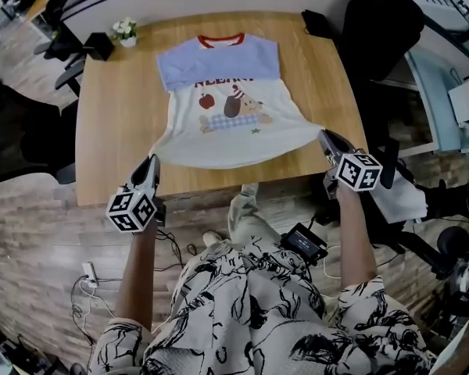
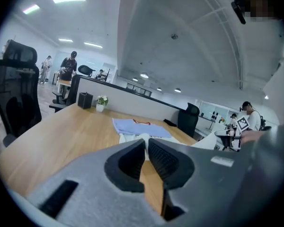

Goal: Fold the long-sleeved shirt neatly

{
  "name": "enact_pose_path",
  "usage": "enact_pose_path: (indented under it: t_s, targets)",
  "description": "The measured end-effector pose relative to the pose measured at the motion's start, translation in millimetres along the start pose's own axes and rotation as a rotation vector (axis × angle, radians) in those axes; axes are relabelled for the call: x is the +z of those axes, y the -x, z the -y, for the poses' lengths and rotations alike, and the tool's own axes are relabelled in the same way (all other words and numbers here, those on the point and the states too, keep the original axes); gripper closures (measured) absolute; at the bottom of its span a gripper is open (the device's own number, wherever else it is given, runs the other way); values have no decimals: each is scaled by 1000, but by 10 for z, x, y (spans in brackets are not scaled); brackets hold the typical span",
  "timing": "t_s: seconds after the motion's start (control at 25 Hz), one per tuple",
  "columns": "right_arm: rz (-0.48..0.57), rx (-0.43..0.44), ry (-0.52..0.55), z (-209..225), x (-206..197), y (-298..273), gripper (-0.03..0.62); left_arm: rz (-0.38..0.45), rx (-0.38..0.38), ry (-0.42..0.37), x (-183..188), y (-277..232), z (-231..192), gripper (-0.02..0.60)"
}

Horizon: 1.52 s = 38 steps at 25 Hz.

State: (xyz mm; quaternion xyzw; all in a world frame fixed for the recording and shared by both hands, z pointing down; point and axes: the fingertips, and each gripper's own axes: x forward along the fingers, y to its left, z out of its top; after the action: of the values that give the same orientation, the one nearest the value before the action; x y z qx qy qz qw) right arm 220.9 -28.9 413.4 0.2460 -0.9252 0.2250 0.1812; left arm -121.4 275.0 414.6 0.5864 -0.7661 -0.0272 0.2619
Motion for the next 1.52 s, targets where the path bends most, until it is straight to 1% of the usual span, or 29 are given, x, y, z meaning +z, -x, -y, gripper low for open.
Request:
enact_pose_path:
  t_s: [0.08,0.28,0.44,0.56,0.68,0.84,1.04,1.2,1.28,1.52]
  targets:
    - [43,23,5,-27,256,-141,577,38,-11,19,253,-131,-60,552]
    - [102,66,25,32,835,-462,577,102,36,15,770,-462,-224,552]
    - [138,106,17,145,1253,-729,577,152,54,27,1118,-742,-328,552]
    - [146,121,23,242,1485,-970,577,160,93,17,1308,-968,-422,552]
    - [141,140,35,329,1644,-1213,577,160,131,-13,1463,-1162,-494,552]
    - [144,144,60,432,1818,-1476,577,166,160,-47,1681,-1377,-609,552]
    - [157,102,74,573,2000,-1812,576,140,147,-103,1949,-1771,-716,552]
    - [143,58,110,687,2094,-2219,576,113,131,-138,2079,-2183,-979,551]
    - [122,29,117,760,2093,-2471,576,95,119,-145,2081,-2411,-1119,551]
    - [53,-50,88,1069,1970,-3203,576,8,91,-156,1930,-3202,-1512,551]
